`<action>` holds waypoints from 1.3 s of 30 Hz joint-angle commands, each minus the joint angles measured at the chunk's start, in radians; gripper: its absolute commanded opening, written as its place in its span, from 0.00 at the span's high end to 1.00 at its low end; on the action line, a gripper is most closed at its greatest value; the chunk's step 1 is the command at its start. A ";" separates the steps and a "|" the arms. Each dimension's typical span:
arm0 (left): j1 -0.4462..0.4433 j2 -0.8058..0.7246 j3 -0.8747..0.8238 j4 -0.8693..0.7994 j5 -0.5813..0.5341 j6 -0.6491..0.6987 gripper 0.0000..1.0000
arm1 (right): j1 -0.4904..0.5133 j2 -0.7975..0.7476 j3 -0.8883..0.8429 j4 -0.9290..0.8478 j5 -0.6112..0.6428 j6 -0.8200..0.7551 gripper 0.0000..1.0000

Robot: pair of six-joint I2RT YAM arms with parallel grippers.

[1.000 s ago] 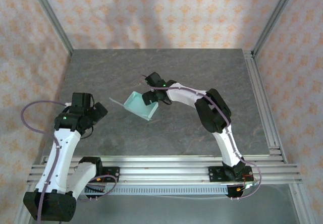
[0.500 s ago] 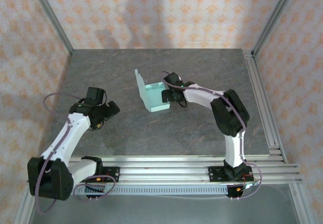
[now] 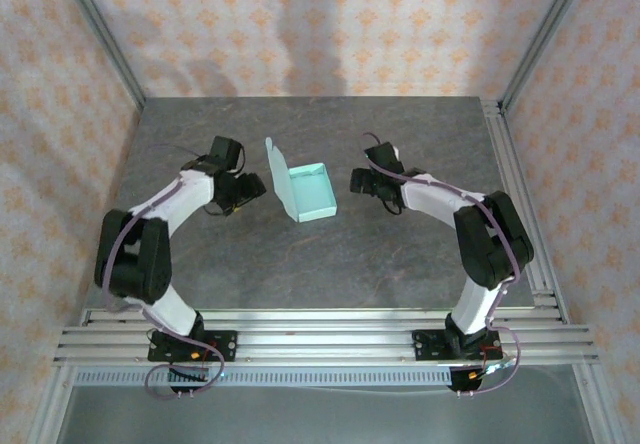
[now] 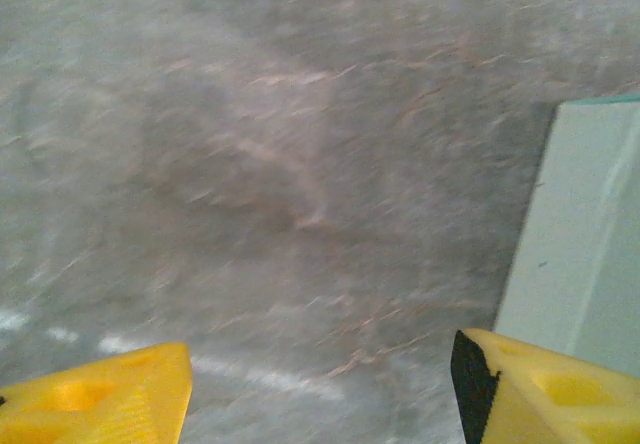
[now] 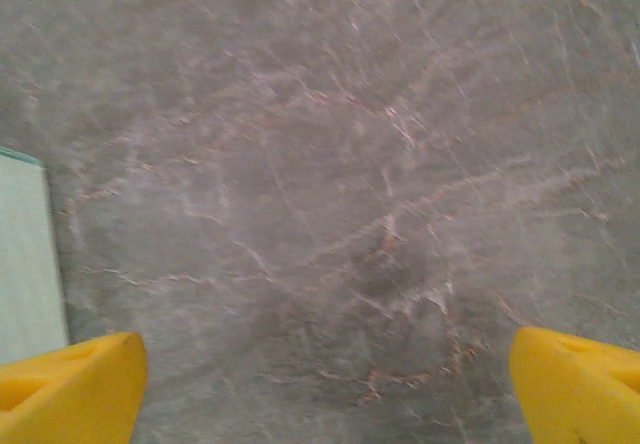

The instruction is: Fold the paper box

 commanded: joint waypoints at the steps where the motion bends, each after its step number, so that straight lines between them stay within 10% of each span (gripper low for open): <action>1: -0.028 0.109 0.141 -0.008 0.096 0.078 0.30 | 0.005 -0.049 -0.036 0.013 0.011 0.005 0.07; 19: -0.122 0.455 0.622 -0.120 0.177 0.156 0.28 | -0.167 -0.074 0.073 -0.009 -0.398 -0.680 0.01; 28: -0.043 0.082 0.167 0.055 0.012 0.120 0.22 | -0.179 0.159 0.402 -0.383 -0.572 -0.948 0.12; 39: -0.021 -0.316 -0.241 0.106 -0.064 0.091 0.19 | -0.120 0.433 0.763 -0.650 -0.456 -1.088 0.44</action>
